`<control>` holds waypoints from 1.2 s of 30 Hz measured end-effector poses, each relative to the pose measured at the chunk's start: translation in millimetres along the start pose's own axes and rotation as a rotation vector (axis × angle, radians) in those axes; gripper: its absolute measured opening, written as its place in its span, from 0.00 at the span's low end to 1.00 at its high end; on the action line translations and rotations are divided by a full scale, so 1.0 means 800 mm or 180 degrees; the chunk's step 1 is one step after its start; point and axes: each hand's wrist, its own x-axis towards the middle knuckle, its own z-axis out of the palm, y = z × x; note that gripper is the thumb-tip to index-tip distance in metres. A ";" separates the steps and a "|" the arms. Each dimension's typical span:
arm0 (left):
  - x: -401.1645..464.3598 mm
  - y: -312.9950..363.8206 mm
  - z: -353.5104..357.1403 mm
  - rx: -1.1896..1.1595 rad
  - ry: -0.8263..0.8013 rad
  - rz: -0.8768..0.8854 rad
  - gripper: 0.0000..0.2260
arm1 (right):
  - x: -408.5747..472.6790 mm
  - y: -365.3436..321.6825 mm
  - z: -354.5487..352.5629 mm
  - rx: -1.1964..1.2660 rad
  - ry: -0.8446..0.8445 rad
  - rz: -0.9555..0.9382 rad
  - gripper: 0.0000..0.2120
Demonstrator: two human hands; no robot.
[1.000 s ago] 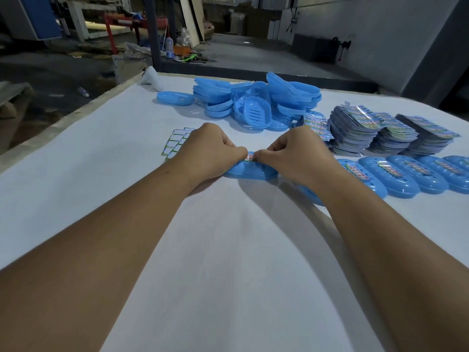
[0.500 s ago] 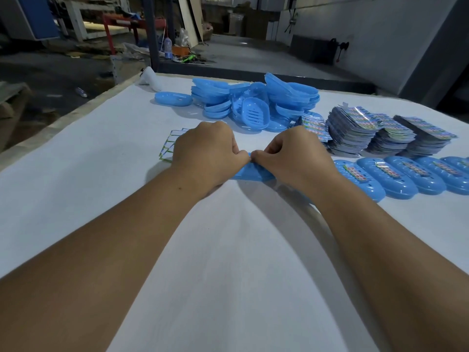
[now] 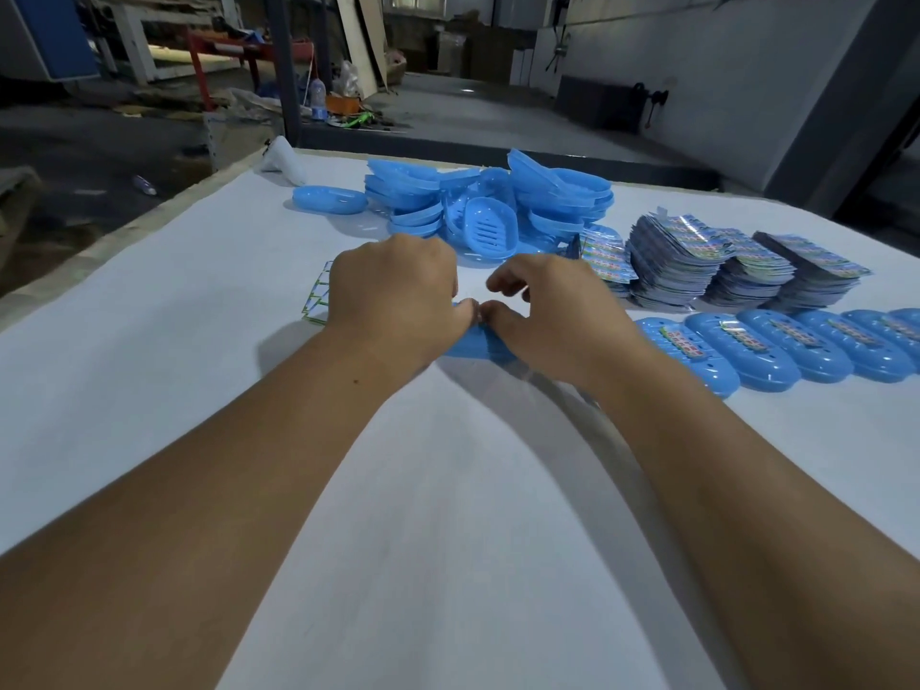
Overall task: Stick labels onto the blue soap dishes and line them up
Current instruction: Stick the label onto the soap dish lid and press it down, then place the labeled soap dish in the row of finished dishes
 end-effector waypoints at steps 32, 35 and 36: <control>0.030 -0.121 0.167 -0.1490 0.0116 -0.0392 0.26 | -0.022 0.015 -0.033 -0.0674 -0.0789 0.0219 0.24; 0.025 -0.117 0.160 -0.1557 0.0077 -0.0370 0.25 | -0.023 0.021 -0.038 -0.0659 -0.0751 0.0264 0.24; 0.022 -0.114 0.154 -0.1526 0.0075 -0.0370 0.25 | -0.024 0.022 -0.039 -0.0657 -0.0744 0.0277 0.23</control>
